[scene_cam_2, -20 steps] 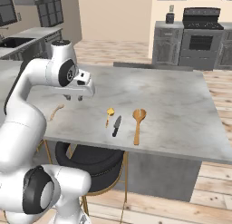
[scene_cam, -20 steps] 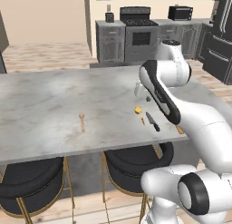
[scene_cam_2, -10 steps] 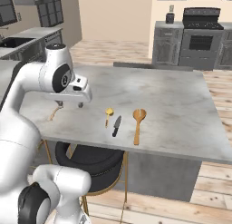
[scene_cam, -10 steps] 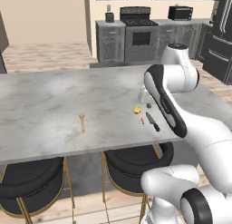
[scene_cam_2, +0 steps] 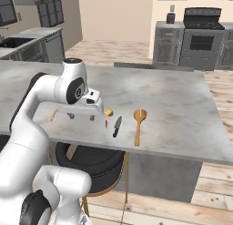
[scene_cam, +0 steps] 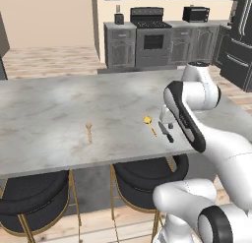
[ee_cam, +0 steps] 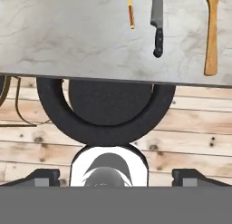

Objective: Pick up the metallic utensils from the counter and place them in the open drawer. Make sure not to pick up any wooden utensils.

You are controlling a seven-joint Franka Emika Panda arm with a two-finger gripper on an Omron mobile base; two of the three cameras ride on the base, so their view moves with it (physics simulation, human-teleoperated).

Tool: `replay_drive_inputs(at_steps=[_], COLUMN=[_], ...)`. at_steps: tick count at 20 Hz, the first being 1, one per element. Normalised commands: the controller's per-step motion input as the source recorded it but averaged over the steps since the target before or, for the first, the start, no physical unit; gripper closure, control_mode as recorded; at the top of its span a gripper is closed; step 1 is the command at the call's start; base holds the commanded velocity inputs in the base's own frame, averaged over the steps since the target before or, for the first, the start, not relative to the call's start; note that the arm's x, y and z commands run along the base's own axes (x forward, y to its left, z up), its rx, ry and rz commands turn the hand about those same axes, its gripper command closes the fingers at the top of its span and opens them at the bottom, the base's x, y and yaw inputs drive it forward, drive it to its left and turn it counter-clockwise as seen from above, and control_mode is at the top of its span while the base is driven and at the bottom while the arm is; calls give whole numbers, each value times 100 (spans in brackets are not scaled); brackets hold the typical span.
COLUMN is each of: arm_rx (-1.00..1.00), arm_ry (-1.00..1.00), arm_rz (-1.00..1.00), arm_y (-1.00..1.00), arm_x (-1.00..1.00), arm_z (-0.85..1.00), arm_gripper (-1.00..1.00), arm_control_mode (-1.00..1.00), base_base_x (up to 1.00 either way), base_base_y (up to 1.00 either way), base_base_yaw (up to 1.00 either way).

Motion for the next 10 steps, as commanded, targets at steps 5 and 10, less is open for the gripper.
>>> replay_drive_inputs(at_steps=[5,10], arm_rx=[1,7], arm_ry=[6,3], arm_rz=[0,0], arm_y=[-52,-15], arm_x=[29,42], arm_z=[-33,-37], arm_gripper=[-100,-100], arm_control_mode=[-100,-100], base_base_x=[0,0], base_base_y=[0,0], base_base_yaw=[0,0])
